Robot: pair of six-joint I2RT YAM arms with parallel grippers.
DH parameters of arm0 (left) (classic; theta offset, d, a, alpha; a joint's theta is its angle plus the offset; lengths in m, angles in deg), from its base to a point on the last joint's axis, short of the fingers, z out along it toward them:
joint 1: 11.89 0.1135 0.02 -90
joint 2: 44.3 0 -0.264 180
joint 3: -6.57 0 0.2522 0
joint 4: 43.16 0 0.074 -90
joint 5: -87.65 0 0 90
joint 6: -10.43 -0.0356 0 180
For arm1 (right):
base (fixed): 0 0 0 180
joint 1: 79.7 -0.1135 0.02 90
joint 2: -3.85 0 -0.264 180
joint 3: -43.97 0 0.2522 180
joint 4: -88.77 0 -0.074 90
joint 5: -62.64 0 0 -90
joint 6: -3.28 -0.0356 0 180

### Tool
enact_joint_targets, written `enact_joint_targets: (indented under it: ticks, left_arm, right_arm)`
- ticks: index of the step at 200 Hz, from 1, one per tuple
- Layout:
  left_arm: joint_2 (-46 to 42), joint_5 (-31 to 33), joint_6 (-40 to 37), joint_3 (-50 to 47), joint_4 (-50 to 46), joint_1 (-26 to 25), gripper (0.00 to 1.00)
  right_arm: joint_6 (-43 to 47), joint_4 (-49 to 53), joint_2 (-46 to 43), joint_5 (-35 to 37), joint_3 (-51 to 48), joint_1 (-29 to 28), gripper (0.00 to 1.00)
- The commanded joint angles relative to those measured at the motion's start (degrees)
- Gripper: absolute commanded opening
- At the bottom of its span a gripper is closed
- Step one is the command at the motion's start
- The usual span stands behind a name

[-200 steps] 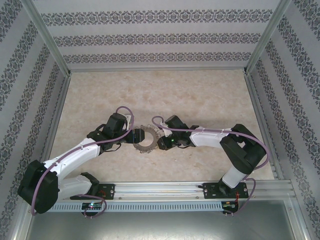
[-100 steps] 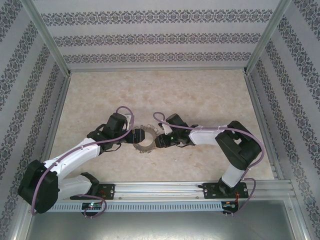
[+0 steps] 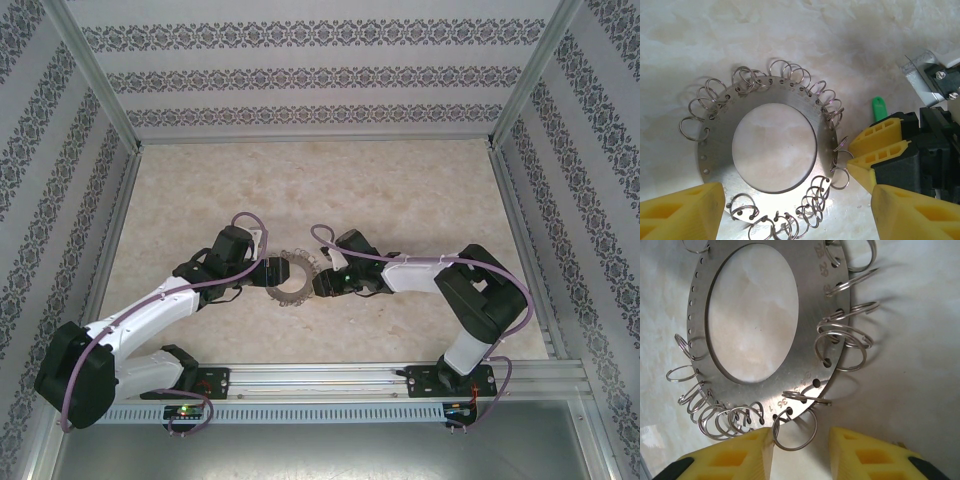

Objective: Put the keys on the keyring

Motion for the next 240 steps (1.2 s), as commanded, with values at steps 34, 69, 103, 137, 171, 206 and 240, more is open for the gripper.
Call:
enact_joint_targets:
  ticks: [34,69,103,137,171,206,240]
  left_arm:
    - [-1.83,-0.09,-2.89,0.79,-0.87,-0.45,0.78]
    - [-2.59,0.99,-4.5,0.8,-2.13,-0.49,0.78]
    - [-3.41,1.55,-5.51,0.5,-3.06,-0.48,0.78]
    - [-4.0,2.05,-5.96,0.29,-3.33,-0.4,0.78]
    - [-4.63,2.31,-6.18,0.36,-3.72,-0.39,0.78]
    - [-5.26,2.73,-6.39,0.26,-4.21,-0.46,0.78]
    - [-5.64,2.92,-6.26,0.18,-4.39,-0.44,0.78]
  right_arm:
    - [-4.05,-1.88,2.18,-3.65,0.21,0.31,0.28]
    - [-4.64,-1.52,2.78,-4.03,1.1,0.3,0.27]
    - [-5.24,-1.41,3.18,-4.03,1.37,-0.02,0.23]
    - [-5.69,-1.29,3.25,-3.86,1.63,-0.27,0.23]
    - [-6.36,-2.01,3.26,-3.95,1.64,-0.43,0.29]
    - [-6.74,-2.41,3.32,-4.12,1.6,-0.54,0.29]
    - [-6.73,-2.58,3.53,-4.52,2.54,-0.47,0.26]
